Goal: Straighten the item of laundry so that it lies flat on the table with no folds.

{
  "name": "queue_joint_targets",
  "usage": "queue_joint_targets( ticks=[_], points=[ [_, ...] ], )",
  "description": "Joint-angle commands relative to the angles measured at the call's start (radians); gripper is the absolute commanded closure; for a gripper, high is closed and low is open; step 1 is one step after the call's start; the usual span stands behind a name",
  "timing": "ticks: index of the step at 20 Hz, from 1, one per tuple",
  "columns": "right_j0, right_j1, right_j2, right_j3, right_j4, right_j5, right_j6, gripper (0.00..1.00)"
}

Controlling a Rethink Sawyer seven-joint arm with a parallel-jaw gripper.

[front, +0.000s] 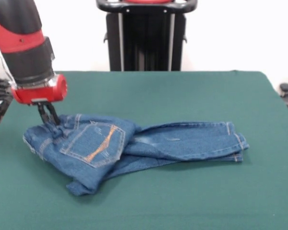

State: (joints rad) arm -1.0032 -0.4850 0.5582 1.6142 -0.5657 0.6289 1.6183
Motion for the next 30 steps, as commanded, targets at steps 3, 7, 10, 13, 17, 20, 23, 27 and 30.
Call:
queue_joint_targets(
  ticks=[3, 7, 10, 13, 17, 20, 23, 27, 30],
  points=[
    [-0.069, -0.142, 0.063, 0.2, -0.019, 0.042, -0.162, 1.0],
    [-0.091, -0.158, 0.071, 0.222, -0.02, 0.047, -0.16, 1.0],
    [-0.097, -0.149, 0.072, 0.23, -0.031, 0.03, -0.148, 1.0],
    [-0.097, -0.144, 0.069, 0.238, -0.04, 0.016, -0.136, 1.0],
    [-0.1, -0.154, 0.071, 0.249, -0.039, 0.019, -0.131, 1.0],
    [-0.099, -0.144, 0.073, 0.244, -0.041, 0.018, -0.134, 1.0],
    [-0.097, -0.13, 0.076, 0.232, -0.044, 0.021, -0.143, 1.0],
    [-0.103, -0.104, 0.092, 0.188, -0.048, 0.059, -0.204, 1.0],
    [-0.098, -0.047, 0.116, 0.104, -0.06, 0.104, -0.293, 1.0]
  ],
)
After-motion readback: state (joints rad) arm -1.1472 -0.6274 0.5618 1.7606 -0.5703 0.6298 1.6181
